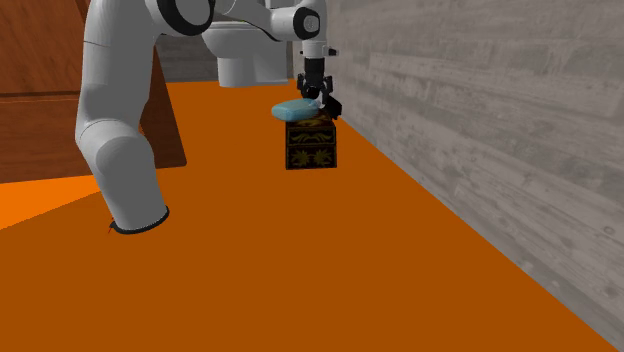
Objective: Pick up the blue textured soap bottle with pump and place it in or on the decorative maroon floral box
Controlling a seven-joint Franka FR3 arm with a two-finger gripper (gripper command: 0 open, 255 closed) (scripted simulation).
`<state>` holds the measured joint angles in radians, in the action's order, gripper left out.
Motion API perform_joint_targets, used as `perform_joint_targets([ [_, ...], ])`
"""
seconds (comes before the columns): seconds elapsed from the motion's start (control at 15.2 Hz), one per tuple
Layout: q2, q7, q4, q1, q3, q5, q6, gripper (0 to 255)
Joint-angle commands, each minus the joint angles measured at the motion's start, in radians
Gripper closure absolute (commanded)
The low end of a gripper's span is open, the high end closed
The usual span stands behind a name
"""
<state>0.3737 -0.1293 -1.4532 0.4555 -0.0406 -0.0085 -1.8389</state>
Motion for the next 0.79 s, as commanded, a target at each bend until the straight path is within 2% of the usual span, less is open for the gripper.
perform_joint_targets([
  [0.0, 0.000, 0.000, 0.000, 0.000, 0.000, 0.000, 0.000, 0],
  [0.26, 0.001, 0.000, 0.129, 0.001, 0.000, 0.000, 0.128, 0],
  [0.73, 0.001, 0.000, 0.129, 0.001, 0.000, 0.000, 0.128, 0],
])
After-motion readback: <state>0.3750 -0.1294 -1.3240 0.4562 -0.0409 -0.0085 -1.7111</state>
